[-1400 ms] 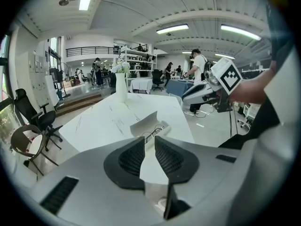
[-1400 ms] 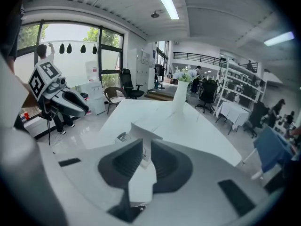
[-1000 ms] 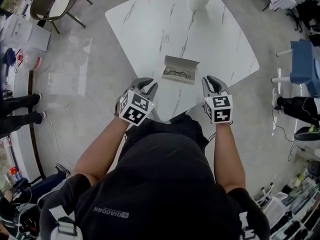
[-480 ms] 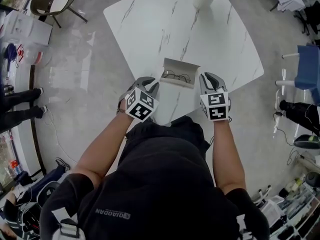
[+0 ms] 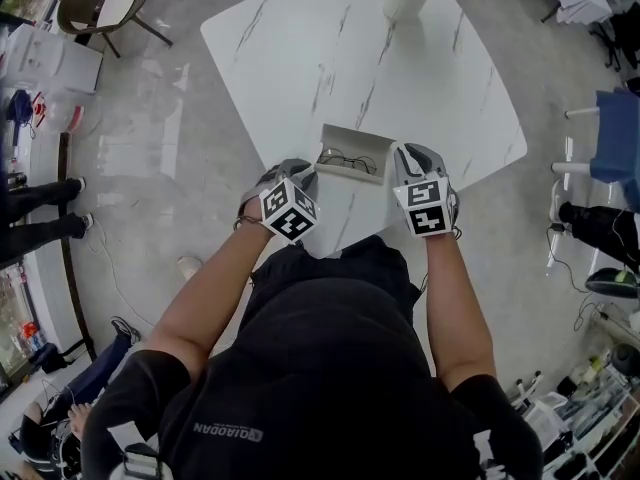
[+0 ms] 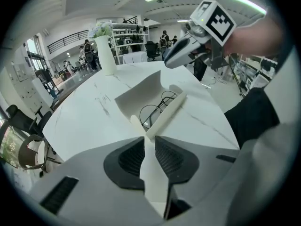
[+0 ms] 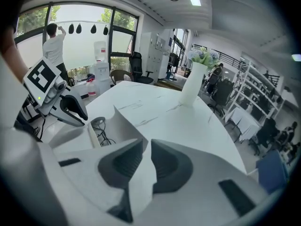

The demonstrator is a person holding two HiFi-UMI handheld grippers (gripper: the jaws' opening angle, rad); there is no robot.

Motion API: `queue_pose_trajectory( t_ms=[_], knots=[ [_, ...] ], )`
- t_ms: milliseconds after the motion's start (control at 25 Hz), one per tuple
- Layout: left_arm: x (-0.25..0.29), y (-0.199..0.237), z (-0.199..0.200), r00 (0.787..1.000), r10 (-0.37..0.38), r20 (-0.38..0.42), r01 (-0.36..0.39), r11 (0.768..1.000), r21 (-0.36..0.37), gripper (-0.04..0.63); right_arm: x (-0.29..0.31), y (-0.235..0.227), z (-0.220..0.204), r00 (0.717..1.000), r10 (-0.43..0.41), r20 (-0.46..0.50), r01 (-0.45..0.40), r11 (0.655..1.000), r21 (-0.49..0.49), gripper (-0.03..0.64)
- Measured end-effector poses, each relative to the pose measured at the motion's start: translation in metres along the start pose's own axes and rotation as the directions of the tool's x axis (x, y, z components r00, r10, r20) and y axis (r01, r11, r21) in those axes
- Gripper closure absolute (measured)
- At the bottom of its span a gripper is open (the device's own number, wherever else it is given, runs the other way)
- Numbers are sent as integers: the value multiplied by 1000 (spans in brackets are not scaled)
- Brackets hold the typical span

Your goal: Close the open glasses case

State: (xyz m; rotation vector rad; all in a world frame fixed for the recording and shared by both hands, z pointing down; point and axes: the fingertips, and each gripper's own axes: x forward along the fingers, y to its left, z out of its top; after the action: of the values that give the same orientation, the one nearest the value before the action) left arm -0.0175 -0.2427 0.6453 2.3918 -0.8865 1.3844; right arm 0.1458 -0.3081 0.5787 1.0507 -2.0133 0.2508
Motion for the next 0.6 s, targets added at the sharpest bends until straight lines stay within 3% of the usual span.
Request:
queue_pose_trajectory(
  t_ms=[600],
  knots=[
    [14,0,3,1000,-3,-26,5,999,48,514,7,1,6,999,39,20,-38,998,-47,574]
  ],
)
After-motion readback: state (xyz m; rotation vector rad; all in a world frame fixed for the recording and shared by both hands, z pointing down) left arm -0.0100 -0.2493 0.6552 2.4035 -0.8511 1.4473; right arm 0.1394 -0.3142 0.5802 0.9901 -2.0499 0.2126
